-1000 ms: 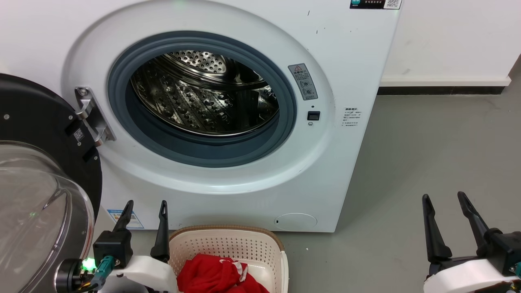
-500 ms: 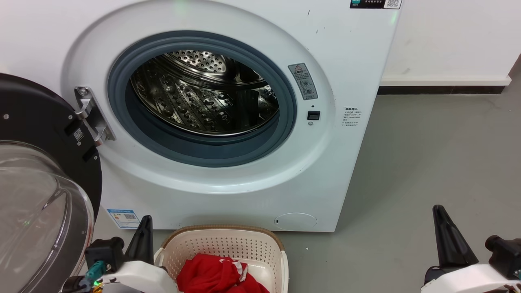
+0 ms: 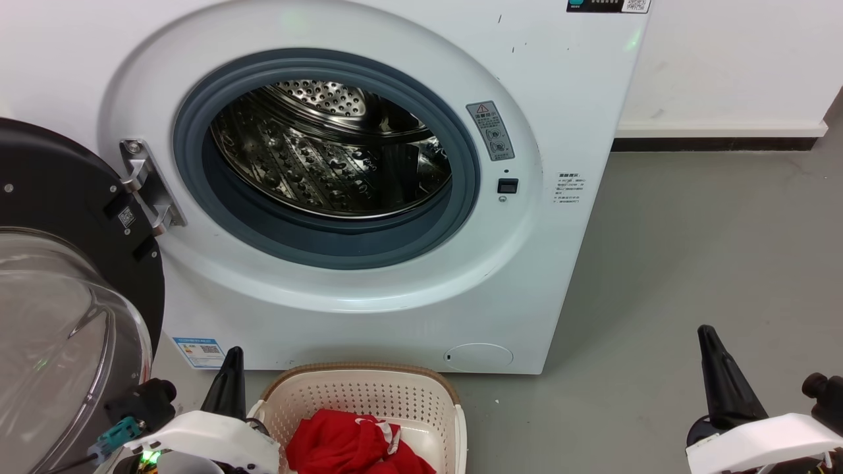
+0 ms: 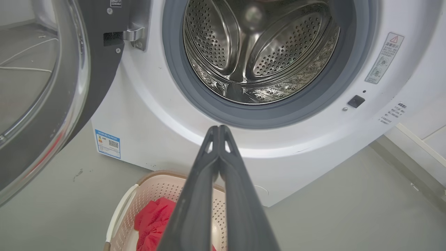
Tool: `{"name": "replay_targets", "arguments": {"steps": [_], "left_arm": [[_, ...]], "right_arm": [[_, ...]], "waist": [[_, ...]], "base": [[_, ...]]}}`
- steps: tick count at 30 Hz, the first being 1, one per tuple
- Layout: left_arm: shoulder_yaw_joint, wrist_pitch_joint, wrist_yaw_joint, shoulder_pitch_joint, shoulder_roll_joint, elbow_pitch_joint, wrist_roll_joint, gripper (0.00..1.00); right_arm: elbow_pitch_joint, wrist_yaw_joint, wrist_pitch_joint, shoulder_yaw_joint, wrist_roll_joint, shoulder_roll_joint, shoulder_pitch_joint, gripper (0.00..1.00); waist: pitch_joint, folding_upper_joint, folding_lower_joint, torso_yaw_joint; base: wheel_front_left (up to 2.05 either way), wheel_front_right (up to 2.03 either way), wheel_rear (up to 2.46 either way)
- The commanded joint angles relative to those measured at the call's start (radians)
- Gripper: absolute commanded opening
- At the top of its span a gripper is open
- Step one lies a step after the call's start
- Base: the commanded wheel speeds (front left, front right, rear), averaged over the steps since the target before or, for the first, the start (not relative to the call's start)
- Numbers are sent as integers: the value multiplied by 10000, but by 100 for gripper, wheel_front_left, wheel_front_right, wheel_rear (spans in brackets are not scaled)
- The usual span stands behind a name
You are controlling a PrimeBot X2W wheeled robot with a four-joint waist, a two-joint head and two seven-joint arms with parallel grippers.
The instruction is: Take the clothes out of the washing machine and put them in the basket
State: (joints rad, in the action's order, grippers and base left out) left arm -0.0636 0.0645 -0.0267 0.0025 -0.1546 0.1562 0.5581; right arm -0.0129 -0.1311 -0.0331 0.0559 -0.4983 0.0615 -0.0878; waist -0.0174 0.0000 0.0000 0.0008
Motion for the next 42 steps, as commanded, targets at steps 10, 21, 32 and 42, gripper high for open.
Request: {"name": "replay_targets", "arguments": {"steps": [10,21,32,42], "left_arm": [[331,-271,273,-426,130,35,1744,0],[624,-573,538,-584,306,198,3478,0],[843,-799,731,-697,449,321,4775,0],[1020,-982,899,-794,559,427,5842,0]], "right_arm": [[312,0,160,-22,-1958,139,556,0],[749,1,325,-15,-3863,178,848,0],[1082,1,470,7,-5271,192,1058,0],[1354,2,594,40,-6423,196,1235,0]], "waist": [[20,0,0,-1],[46,0,0,-2],[68,0,0,-3],[88,0,0,-3]], "base": [[0,0,0],[0,0,0],[0,0,0],[0,0,0]]}}
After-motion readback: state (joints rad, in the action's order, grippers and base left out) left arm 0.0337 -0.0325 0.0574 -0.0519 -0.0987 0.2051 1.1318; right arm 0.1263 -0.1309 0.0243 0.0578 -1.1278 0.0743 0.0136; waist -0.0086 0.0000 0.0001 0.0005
